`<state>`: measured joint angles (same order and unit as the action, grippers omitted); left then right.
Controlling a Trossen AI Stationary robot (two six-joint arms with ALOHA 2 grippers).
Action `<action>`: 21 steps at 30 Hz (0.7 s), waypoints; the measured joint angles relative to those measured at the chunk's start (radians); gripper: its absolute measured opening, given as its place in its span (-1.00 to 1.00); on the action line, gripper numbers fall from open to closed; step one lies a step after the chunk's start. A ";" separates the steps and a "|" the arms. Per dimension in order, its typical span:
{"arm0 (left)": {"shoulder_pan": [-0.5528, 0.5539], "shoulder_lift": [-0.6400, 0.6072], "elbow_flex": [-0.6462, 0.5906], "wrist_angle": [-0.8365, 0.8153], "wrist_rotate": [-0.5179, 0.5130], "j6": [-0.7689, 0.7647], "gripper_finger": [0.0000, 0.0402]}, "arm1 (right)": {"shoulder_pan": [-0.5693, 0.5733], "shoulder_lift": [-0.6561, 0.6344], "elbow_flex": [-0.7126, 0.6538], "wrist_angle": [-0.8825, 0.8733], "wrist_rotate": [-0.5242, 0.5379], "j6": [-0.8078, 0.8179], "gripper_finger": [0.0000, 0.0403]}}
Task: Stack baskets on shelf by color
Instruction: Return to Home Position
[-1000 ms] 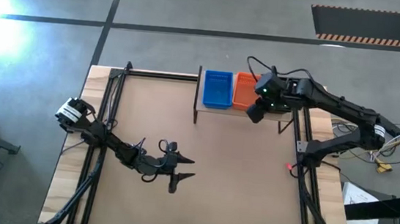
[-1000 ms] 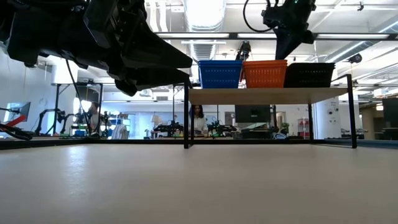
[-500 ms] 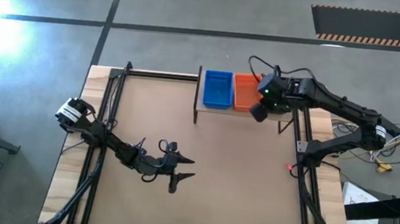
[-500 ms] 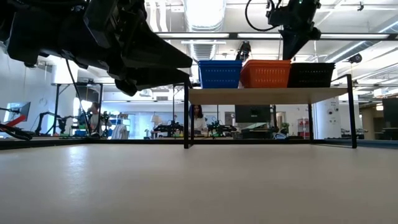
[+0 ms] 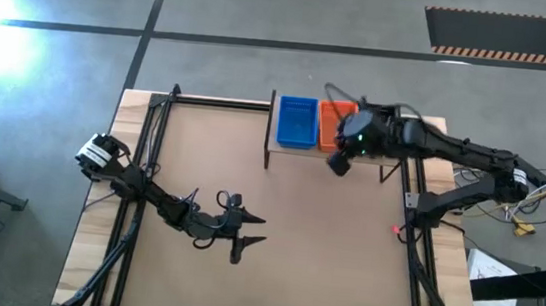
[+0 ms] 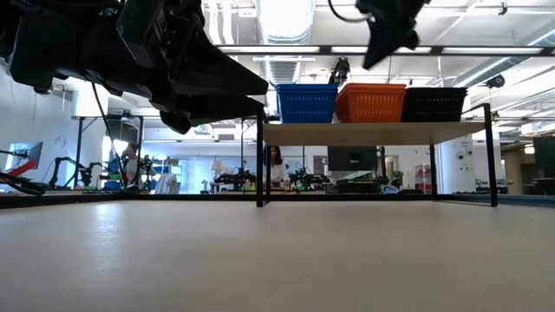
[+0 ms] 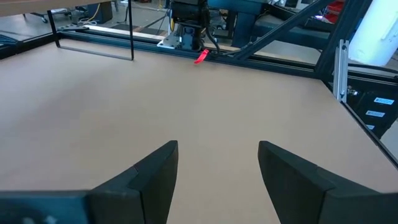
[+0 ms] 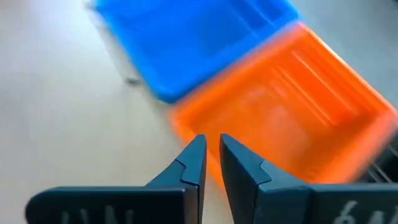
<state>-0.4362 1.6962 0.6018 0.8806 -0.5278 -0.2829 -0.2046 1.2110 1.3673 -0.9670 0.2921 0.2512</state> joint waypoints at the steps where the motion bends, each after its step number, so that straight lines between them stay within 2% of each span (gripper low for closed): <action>1: -0.001 0.000 0.000 0.000 0.000 0.000 0.03 | 0.036 0.000 -0.010 0.042 0.001 -0.015 -0.81; 5: -0.003 0.000 -0.003 -0.006 0.000 0.000 0.03 | 0.214 0.000 -0.073 0.185 0.033 -0.054 -0.81; 12: -0.004 0.000 -0.003 -0.008 0.000 0.000 0.03 | 0.545 -0.050 -0.209 0.204 0.130 0.004 -0.81; 17: -0.004 0.000 -0.003 -0.007 0.000 0.000 0.03 | 0.775 -0.191 -0.432 0.298 0.150 0.124 -0.82; 21: -0.004 0.000 0.000 -0.007 0.000 0.000 0.03 | 0.931 -0.372 -0.623 0.354 0.266 0.271 -0.91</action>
<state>-0.4400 1.6962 0.6021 0.8738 -0.5282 -0.2825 0.7266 0.8389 0.7439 -0.6134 0.5577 0.5221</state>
